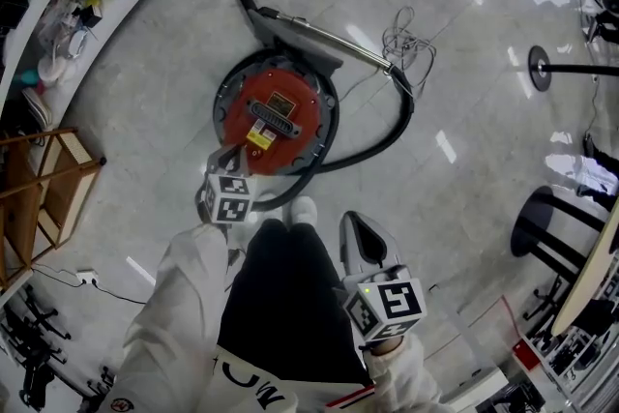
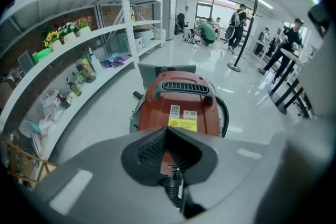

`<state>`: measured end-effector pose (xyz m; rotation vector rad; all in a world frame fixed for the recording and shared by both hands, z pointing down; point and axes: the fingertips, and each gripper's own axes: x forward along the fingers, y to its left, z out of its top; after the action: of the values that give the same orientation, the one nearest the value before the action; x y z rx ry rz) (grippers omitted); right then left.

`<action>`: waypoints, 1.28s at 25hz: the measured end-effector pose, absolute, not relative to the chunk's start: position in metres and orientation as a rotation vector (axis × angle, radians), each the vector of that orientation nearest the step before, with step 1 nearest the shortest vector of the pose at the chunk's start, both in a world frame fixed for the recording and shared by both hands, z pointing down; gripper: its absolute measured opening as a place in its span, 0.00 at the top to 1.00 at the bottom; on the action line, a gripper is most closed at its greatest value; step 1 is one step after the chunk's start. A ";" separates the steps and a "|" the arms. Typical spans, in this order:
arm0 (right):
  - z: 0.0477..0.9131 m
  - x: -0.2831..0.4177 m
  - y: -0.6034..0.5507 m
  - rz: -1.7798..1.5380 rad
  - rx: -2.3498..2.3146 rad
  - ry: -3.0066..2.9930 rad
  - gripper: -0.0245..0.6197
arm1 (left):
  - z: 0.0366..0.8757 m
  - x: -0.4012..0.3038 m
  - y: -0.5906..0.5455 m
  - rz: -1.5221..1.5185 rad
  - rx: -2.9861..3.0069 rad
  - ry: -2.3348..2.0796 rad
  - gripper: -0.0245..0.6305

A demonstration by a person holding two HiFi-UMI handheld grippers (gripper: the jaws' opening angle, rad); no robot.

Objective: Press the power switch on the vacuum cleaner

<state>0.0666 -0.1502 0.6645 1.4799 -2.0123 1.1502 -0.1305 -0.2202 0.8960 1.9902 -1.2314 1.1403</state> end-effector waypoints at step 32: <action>0.537 0.075 -0.146 0.941 1.451 -2.242 0.96 | 0.668 -0.149 -0.197 0.936 2.049 -1.518 0.96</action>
<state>0.0749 -0.1455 0.5373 1.4508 -2.2417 0.9409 -0.1493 -0.1966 0.6679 2.0486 -1.5180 0.9359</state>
